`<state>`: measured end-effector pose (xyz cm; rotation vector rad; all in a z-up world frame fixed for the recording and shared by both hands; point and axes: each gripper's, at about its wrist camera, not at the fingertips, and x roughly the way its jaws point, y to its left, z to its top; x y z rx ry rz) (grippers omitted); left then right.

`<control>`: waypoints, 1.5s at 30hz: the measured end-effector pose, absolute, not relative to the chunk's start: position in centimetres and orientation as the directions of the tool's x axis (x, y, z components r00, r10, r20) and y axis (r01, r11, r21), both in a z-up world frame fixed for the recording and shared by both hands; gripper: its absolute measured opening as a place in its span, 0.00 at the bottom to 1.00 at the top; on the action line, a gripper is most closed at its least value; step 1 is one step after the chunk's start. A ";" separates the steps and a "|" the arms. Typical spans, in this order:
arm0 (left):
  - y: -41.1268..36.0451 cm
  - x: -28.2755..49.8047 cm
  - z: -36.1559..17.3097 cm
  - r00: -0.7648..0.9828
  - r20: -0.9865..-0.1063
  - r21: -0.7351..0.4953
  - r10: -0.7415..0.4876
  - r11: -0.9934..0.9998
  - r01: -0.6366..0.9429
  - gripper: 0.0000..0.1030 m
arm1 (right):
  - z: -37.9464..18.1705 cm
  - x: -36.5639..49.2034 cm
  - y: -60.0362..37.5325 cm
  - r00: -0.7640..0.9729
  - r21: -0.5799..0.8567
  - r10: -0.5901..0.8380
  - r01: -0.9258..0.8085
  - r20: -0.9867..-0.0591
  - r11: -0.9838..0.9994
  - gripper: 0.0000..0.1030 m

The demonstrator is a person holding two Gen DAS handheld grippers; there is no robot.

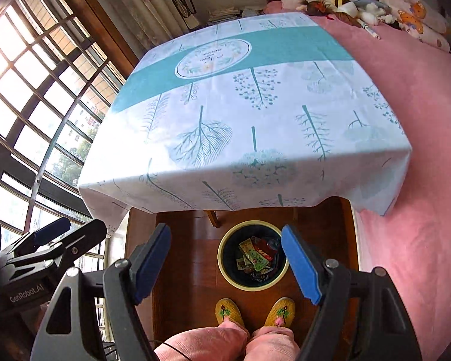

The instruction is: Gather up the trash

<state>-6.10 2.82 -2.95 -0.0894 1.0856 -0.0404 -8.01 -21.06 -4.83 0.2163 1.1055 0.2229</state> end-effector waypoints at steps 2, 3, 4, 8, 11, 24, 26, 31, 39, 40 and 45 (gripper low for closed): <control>2.3 -6.6 -1.4 0.485 -0.872 -0.079 -0.068 0.997 -0.002 0.94 | -3.0 -8.4 -21.0 0.449 0.274 0.278 -0.077 -0.849 0.959 0.74; 2.1 -6.8 -0.8 0.495 -0.867 -0.071 -0.061 0.997 -0.002 0.94 | -2.2 -8.6 -21.0 0.459 0.264 0.271 -0.080 -0.846 0.961 0.74; 2.1 -6.9 -0.3 0.506 -0.861 -0.066 -0.055 0.998 -0.002 0.94 | -1.6 -8.8 -20.9 0.471 0.247 0.255 -0.081 -0.845 0.966 0.75; 1.6 -7.3 1.6 0.534 -0.844 -0.059 -0.049 0.998 -0.001 0.94 | 0.7 -9.3 -20.9 0.513 0.205 0.223 -0.092 -0.829 0.975 0.75; 1.5 -7.5 2.8 0.556 -0.830 -0.053 -0.043 0.999 -0.002 0.94 | 1.7 -9.5 -21.4 0.526 0.209 0.221 -0.083 -0.821 0.974 0.75; 1.5 -7.5 3.5 0.561 -0.828 -0.027 -0.009 0.999 -0.024 0.94 | 2.8 -9.8 -21.4 0.547 0.222 0.235 -0.091 -0.803 0.971 0.75; 1.5 -7.5 3.5 0.562 -0.827 -0.021 -0.003 0.999 -0.026 0.94 | 2.7 -9.7 -21.5 0.544 0.225 0.239 -0.093 -0.804 0.970 0.75; 1.6 -7.4 3.6 0.560 -0.828 -0.018 0.001 0.999 -0.027 0.94 | 2.6 -9.5 -21.4 0.542 0.230 0.245 -0.095 -0.804 0.968 0.75; 1.4 -7.1 3.4 0.551 -0.835 -0.011 0.007 1.000 -0.029 0.94 | 2.3 -9.3 -21.6 0.534 0.235 0.249 -0.095 -0.808 0.967 0.75; 1.4 -7.0 3.3 0.550 -0.835 -0.010 0.008 1.000 -0.030 0.94 | 2.3 -9.3 -21.5 0.534 0.235 0.248 -0.095 -0.808 0.967 0.75; 1.0 -6.6 3.4 0.554 -0.833 -0.002 0.016 0.999 -0.033 0.94 | 2.2 -9.1 -21.6 0.535 0.236 0.250 -0.096 -0.807 0.967 0.75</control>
